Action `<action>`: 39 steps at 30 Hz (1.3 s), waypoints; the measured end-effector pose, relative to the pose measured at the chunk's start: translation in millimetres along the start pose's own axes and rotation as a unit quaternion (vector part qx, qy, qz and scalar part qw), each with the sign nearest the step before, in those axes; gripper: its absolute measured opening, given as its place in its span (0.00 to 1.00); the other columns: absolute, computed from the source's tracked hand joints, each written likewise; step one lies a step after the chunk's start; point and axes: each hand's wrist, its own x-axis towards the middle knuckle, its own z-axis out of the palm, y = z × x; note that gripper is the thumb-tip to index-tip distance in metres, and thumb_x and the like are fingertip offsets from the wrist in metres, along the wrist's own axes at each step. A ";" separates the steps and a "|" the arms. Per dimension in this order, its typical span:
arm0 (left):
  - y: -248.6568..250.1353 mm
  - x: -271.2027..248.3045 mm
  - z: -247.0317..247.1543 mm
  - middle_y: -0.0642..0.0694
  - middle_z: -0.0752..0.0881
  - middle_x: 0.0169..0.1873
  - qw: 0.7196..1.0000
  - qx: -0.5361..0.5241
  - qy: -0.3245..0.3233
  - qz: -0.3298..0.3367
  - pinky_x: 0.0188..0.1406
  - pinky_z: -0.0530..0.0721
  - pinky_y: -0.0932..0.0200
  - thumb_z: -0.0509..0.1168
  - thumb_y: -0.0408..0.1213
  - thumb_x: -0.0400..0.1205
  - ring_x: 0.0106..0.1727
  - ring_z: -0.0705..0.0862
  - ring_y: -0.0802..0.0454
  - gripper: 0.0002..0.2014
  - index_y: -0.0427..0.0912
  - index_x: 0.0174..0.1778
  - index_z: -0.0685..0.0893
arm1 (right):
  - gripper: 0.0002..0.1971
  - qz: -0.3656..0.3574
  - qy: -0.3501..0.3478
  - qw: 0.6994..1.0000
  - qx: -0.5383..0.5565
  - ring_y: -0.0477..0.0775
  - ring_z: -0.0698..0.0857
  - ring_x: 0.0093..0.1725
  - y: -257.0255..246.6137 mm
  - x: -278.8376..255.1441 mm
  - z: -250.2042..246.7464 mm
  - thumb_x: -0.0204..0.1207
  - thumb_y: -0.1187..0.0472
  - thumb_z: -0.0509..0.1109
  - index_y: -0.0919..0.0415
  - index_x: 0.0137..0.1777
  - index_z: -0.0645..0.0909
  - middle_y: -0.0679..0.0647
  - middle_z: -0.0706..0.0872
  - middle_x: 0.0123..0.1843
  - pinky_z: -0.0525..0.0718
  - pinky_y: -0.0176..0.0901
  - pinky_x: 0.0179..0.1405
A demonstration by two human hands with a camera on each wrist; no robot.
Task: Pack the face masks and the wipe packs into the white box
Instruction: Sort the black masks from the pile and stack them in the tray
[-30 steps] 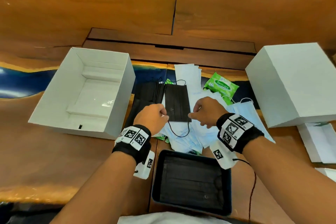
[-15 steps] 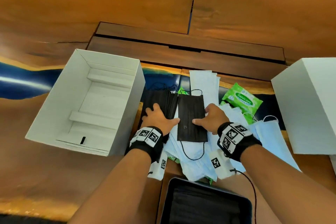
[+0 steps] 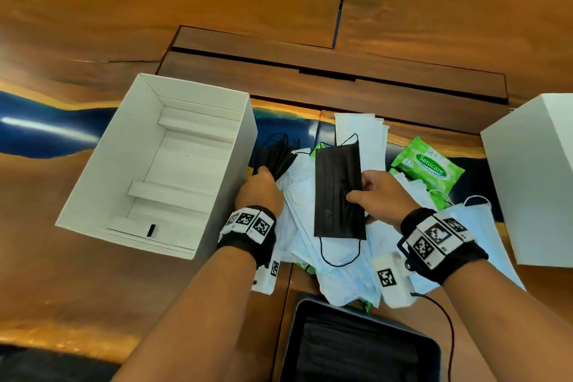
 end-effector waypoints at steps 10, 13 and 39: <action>1.0 -28.1 -42.9 0.38 0.86 0.49 0.973 -0.216 0.083 0.009 0.47 0.79 0.51 0.57 0.30 0.78 0.50 0.83 0.35 0.13 0.41 0.56 0.82 | 0.21 -0.100 0.037 0.969 0.222 0.52 0.90 0.51 -33.4 -48.3 -24.0 0.71 0.81 0.65 0.62 0.61 0.80 0.56 0.90 0.53 0.87 0.44 0.48; 3.6 -34.6 -59.4 0.43 0.86 0.49 0.959 -0.271 0.087 0.013 0.53 0.83 0.47 0.57 0.31 0.77 0.51 0.83 0.36 0.15 0.45 0.57 0.83 | 0.22 -0.121 0.044 0.960 0.249 0.58 0.88 0.54 -46.1 -62.4 -30.9 0.71 0.81 0.63 0.63 0.61 0.81 0.59 0.89 0.55 0.87 0.51 0.54; 53.2 -75.5 -30.4 0.36 0.90 0.54 0.814 -0.516 -0.268 0.016 0.61 0.86 0.42 0.58 0.28 0.82 0.57 0.89 0.38 0.18 0.45 0.67 0.81 | 0.21 0.011 -0.017 0.916 0.400 0.61 0.89 0.57 -37.2 -61.6 3.3 0.80 0.56 0.71 0.59 0.70 0.73 0.61 0.88 0.61 0.88 0.58 0.56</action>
